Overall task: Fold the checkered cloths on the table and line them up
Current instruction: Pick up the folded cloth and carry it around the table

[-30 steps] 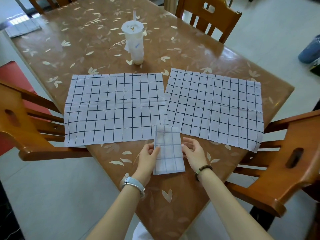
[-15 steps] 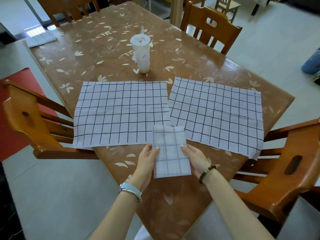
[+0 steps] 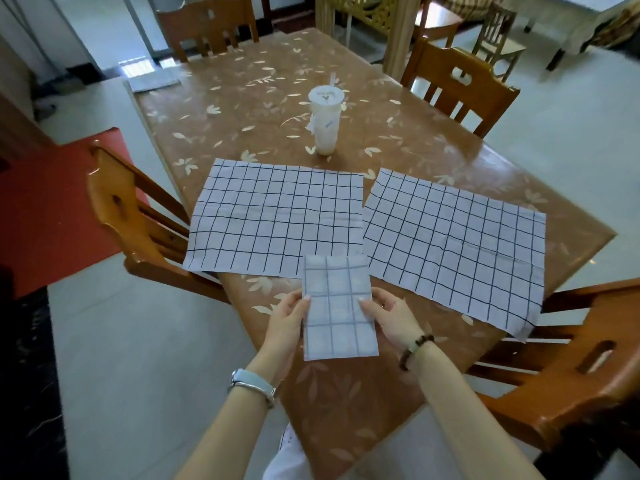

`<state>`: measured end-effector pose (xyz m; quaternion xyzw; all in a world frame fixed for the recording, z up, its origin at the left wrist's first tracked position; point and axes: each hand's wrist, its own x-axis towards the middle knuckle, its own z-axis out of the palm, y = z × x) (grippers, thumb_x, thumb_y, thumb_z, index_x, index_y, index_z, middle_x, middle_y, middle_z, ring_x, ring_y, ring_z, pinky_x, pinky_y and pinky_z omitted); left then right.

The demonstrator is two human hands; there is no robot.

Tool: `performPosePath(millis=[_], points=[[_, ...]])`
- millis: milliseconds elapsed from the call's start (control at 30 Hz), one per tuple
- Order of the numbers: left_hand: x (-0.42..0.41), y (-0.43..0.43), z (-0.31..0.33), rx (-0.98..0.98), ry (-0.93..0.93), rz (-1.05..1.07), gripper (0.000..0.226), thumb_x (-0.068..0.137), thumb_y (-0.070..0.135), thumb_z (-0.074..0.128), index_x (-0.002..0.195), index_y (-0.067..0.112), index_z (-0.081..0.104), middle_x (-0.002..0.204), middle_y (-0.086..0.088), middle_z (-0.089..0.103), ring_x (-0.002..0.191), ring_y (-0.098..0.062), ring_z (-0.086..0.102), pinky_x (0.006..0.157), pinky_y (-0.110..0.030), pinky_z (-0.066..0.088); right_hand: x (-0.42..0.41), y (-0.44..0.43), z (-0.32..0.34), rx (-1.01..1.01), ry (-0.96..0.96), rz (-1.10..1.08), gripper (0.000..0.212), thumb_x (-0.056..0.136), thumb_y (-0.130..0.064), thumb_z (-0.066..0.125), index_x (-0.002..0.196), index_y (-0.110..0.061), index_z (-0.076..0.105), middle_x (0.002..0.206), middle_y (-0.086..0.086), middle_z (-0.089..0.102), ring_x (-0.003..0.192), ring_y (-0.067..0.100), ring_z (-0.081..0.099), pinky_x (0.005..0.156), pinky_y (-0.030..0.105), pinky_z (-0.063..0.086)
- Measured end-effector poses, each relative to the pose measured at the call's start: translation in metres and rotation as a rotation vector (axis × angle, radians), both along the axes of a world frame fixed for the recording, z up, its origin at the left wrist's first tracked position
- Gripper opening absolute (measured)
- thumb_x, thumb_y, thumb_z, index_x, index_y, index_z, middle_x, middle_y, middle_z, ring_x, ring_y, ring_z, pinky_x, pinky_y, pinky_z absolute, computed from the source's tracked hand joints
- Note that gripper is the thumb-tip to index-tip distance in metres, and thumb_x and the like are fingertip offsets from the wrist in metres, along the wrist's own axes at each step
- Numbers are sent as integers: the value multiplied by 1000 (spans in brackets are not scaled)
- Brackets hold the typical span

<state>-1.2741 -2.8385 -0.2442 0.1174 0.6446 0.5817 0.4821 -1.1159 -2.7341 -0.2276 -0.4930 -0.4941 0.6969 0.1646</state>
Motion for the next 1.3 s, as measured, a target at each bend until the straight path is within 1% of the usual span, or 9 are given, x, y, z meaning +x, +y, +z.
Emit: performPosePath(millis=[67,133,267,400,567,733,933,1067,1300], points=[[-1,-10,2,15,0,20,17,100,18,55,110,12,66,107,-11,73,100,-23,68,90,-41,54,0,-5,7,-8,32,30,21,96,-9,53,115,-3,60,102,3,67,81,9,64,57,-3,40],[-1,-21,7,26,16,35,16,101,16,53,107,14,67,96,-3,75,90,-15,70,82,-34,56,-4,-10,10,6,43,57,20,97,-7,51,115,-5,58,102,4,64,76,-3,57,53,-8,34],[-2,-44,12,22,30,85,15,101,16,52,106,15,67,82,10,74,80,-6,69,71,-26,54,-12,-24,7,19,0,129,23,95,-11,57,117,-9,61,106,5,69,85,14,68,69,23,57],[-9,-71,13,-3,17,156,16,100,19,54,109,16,66,97,0,74,89,-12,68,75,-30,54,-26,-43,7,2,11,169,28,92,-16,62,120,-13,63,117,8,65,91,18,69,75,33,58],[-22,-107,14,-12,16,227,15,100,17,52,107,14,65,101,-6,72,90,-16,66,82,-36,56,-48,-72,9,-27,4,230,21,93,-10,58,114,-10,63,104,3,71,85,16,69,61,24,55],[-41,-145,15,-12,5,292,15,100,15,53,107,13,65,97,-6,72,86,-16,66,73,-31,57,-74,-104,13,-38,3,288,22,93,-10,59,114,-15,62,104,1,70,98,23,68,87,43,56],[-73,-196,21,-14,-10,346,18,99,17,54,113,10,63,102,-9,72,88,-16,67,71,-30,55,-116,-148,23,-76,34,329,21,93,-9,58,112,-16,63,101,3,72,90,20,70,72,32,60],[-96,-227,29,12,-31,384,14,100,15,54,108,14,64,95,-4,73,82,-12,68,65,-25,55,-139,-178,29,-87,49,347,21,91,-13,62,112,-16,63,108,6,72,97,24,70,85,45,57],[-135,-277,46,41,-59,402,14,101,12,50,99,18,63,83,1,72,75,-11,65,69,-28,54,-183,-225,39,-84,85,371,18,93,-10,59,108,-17,65,100,0,73,91,19,71,84,42,57]])
